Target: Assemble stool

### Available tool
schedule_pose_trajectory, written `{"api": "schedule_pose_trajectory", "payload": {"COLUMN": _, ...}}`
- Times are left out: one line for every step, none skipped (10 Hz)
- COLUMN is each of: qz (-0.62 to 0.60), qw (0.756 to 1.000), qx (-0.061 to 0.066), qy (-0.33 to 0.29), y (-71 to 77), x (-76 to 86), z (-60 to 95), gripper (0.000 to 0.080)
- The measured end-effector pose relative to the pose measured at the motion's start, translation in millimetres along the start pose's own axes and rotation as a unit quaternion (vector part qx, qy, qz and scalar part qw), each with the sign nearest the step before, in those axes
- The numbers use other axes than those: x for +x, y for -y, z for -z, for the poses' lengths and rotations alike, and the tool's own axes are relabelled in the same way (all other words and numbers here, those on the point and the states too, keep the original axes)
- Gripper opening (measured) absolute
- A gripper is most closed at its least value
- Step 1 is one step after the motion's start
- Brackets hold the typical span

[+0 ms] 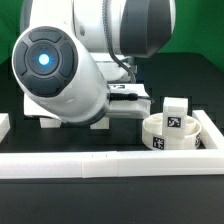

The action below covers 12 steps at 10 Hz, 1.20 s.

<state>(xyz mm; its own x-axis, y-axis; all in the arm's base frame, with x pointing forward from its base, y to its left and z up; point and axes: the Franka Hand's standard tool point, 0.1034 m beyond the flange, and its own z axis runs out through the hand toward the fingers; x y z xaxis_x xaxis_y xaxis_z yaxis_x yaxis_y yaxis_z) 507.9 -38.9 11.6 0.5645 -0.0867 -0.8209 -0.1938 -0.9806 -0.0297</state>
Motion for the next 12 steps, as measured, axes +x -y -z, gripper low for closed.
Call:
{"api": "schedule_pose_trajectory", "payload": {"qz": -0.002, "qw": 1.000, "qx": -0.001, "qy": -0.003, "y": 0.0, "x": 2.3, "z": -2.5, "gripper": 0.0649}}
{"api": "schedule_pose_trajectory", "payload": {"qz": -0.002, "qw": 1.000, "qx": -0.001, "qy": -0.002, "y": 0.1, "x": 2.1, "z": -3.2, "gripper": 0.0519}}
{"api": "schedule_pose_trajectory", "payload": {"qz": -0.002, "qw": 1.000, "qx": -0.001, "qy": -0.002, "y": 0.2, "x": 2.1, "z": -3.0, "gripper": 0.0519}}
{"api": "schedule_pose_trajectory", "payload": {"qz": -0.002, "qw": 1.000, "qx": -0.001, "qy": -0.002, "y": -0.1, "x": 2.1, "z": -3.1, "gripper": 0.0380}}
{"api": "schedule_pose_trajectory", "payload": {"qz": -0.002, "qw": 1.000, "qx": -0.001, "qy": -0.002, "y": 0.0, "x": 2.1, "z": -3.0, "gripper": 0.0335}}
{"api": "schedule_pose_trajectory", "payload": {"qz": -0.002, "qw": 1.000, "qx": -0.001, "qy": -0.003, "y": 0.3, "x": 1.9, "z": -2.2, "gripper": 0.0335}}
{"api": "schedule_pose_trajectory", "payload": {"qz": -0.001, "qw": 1.000, "qx": -0.001, "qy": -0.004, "y": 1.0, "x": -0.5, "z": 1.6, "gripper": 0.0335}}
{"api": "schedule_pose_trajectory", "payload": {"qz": 0.000, "qw": 1.000, "qx": 0.000, "qy": -0.009, "y": 2.6, "x": -5.6, "z": 9.8, "gripper": 0.0335}}
{"api": "schedule_pose_trajectory", "payload": {"qz": 0.000, "qw": 1.000, "qx": 0.000, "qy": -0.010, "y": 6.4, "x": -16.0, "z": 20.4, "gripper": 0.0335}}
{"api": "schedule_pose_trajectory", "payload": {"qz": -0.003, "qw": 1.000, "qx": 0.000, "qy": -0.005, "y": 10.9, "x": -32.1, "z": 32.6, "gripper": 0.0335}}
{"api": "schedule_pose_trajectory", "payload": {"qz": -0.003, "qw": 1.000, "qx": 0.000, "qy": 0.006, "y": 14.2, "x": -50.5, "z": 44.3, "gripper": 0.0335}}
{"api": "schedule_pose_trajectory", "payload": {"qz": -0.001, "qw": 1.000, "qx": 0.000, "qy": 0.004, "y": 16.7, "x": -57.8, "z": 52.1, "gripper": 0.0337}}
